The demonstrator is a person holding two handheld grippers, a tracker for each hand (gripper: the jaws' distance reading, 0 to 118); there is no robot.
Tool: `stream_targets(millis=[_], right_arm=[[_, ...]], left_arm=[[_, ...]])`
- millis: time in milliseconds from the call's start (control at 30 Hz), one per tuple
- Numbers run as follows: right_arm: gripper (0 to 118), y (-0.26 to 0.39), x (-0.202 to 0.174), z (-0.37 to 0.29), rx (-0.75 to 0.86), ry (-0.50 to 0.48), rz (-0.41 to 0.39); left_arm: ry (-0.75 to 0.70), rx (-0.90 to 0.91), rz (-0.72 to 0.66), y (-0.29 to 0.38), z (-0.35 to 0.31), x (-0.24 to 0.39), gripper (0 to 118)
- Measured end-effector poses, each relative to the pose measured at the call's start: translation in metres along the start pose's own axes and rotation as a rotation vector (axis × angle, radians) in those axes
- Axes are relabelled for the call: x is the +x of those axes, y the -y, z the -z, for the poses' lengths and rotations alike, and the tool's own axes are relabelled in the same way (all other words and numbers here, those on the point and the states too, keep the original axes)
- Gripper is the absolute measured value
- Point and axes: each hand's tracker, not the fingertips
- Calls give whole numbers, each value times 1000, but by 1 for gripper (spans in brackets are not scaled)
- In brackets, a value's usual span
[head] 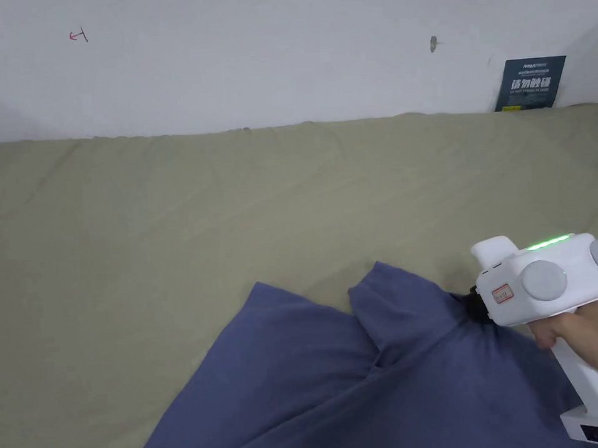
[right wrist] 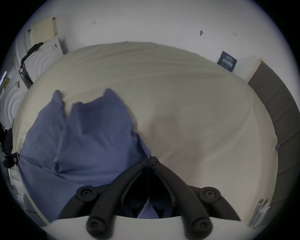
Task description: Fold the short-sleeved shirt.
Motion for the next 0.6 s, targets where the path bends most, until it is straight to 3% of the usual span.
stream_targets(millis=[133,267,367,600], right_arm=[[2,-3,-8,-52,41,-10,-35],[2,7,-7,-100,126,-30,19],[2,19,-2,-150,210,-28,2],[2,41,22,-301,453,8,47]], left_arm=[[-9,4,-6,-1,-5,1,0],[-7,51,-14,-6,-20,-1,0],[27,133,-27,-24,-46,5,0],[53,318,21,-94,-111,42,0]])
